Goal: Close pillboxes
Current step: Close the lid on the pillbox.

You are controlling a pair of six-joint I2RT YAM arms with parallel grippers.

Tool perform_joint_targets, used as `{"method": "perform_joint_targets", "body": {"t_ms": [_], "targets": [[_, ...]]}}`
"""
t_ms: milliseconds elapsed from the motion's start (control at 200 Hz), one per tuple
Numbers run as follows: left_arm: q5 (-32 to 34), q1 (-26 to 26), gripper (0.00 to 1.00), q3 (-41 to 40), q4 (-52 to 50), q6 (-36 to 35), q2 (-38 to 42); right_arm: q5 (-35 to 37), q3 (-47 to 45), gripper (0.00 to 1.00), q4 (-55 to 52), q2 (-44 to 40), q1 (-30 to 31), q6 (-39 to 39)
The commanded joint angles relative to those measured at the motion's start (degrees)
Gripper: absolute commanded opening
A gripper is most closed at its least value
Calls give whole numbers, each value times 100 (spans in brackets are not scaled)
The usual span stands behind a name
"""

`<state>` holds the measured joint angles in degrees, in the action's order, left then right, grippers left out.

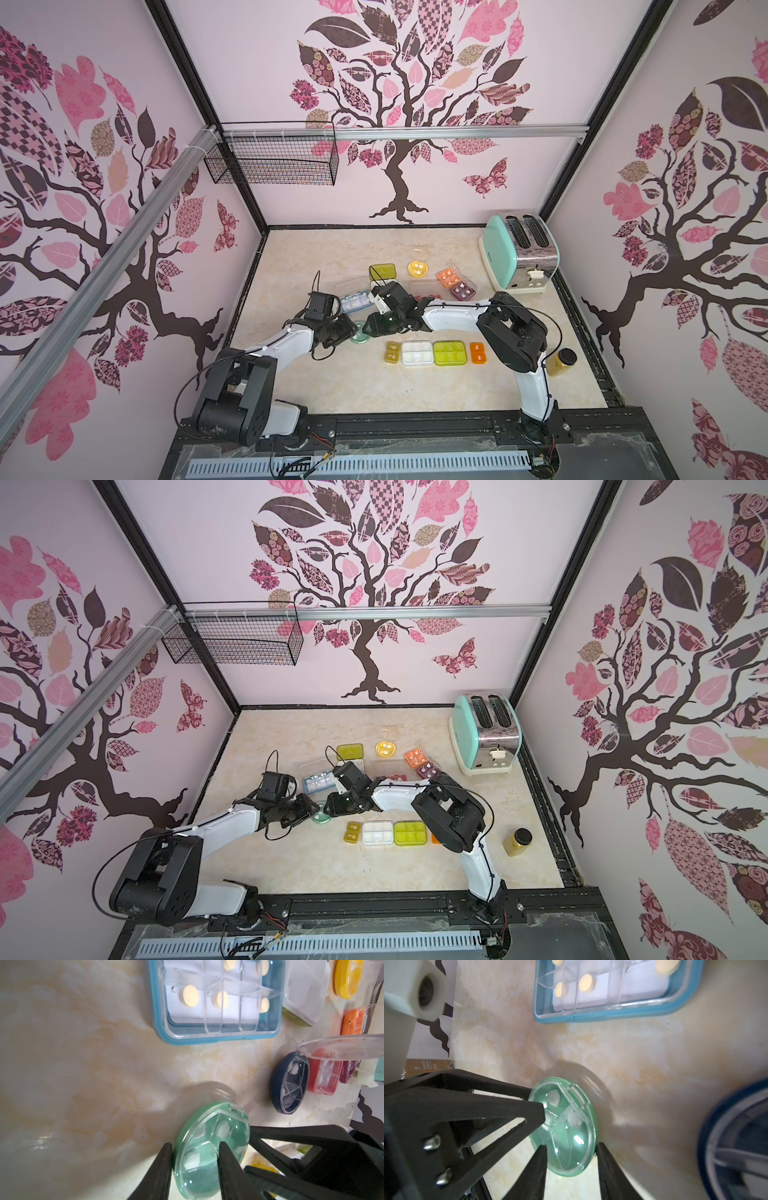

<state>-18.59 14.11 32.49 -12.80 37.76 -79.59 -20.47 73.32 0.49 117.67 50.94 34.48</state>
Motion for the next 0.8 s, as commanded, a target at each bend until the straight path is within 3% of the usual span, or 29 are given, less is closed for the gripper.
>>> {"method": "perform_joint_targets", "body": {"t_ms": [0,545,795], "targets": [[68,133,36,-164,-185,12,-162,-20,94,43,-162,124,67,-98],[277,487,34,-445,-136,256,-327,106,156,35,-383,187,91,-160],[207,531,35,-471,-562,179,119,59,128,41,-500,6,136,-234]]}}
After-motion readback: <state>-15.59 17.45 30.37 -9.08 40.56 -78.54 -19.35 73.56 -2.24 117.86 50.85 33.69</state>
